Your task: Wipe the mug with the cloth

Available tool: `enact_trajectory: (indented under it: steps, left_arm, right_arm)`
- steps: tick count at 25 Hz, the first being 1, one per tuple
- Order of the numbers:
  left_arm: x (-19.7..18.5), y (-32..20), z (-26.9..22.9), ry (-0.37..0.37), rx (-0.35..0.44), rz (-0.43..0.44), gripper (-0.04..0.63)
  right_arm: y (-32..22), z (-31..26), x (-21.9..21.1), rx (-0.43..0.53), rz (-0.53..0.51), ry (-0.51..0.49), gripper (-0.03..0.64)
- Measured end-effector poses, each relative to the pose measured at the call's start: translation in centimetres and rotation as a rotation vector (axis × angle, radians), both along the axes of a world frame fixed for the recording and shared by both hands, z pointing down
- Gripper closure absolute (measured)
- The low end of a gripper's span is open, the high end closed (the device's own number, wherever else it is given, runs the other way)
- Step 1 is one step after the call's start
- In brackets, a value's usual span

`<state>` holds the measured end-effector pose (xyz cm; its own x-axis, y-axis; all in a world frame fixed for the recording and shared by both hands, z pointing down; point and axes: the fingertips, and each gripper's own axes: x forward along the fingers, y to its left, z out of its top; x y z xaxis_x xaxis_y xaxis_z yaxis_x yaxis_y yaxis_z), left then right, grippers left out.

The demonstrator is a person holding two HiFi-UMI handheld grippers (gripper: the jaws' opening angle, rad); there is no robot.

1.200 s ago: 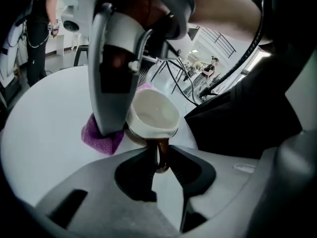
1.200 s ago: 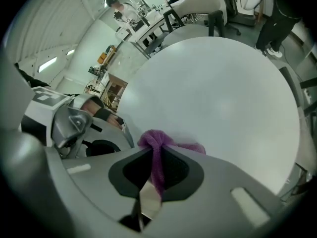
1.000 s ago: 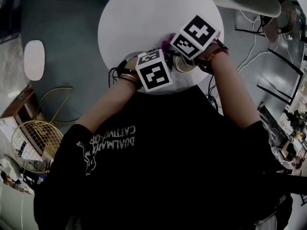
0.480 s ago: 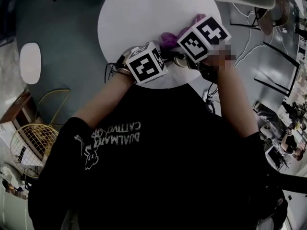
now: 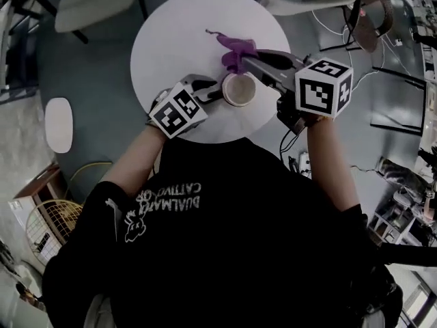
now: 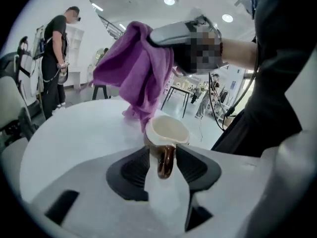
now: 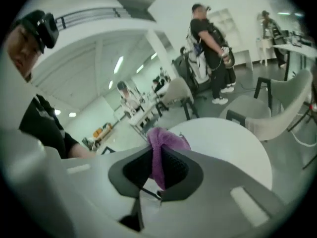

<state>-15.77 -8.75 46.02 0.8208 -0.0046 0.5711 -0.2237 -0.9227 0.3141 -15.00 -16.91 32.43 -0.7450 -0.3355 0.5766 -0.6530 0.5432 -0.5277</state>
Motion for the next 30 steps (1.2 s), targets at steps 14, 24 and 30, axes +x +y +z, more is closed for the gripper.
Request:
enact_trajectory:
  steps: [14, 24, 30]
  left_arm:
    - [11.9, 1.8, -23.6, 0.269, 0.302, -0.29, 0.53]
    - [18.4, 11.7, -31.8, 0.373, 0.221, -0.443, 0.592]
    - [17.8, 14.8, -29.2, 0.304, 0.215, -0.481, 0.592]
  right_arm:
    - [10.1, -16.7, 15.9, 0.325, 0.124, -0.264, 0.583]
    - [19.4, -21.8, 25.6, 0.4, 0.188, -0.33, 0.583]
    - [22.4, -19.7, 28.1, 0.406, 0.202, -0.353, 0.583]
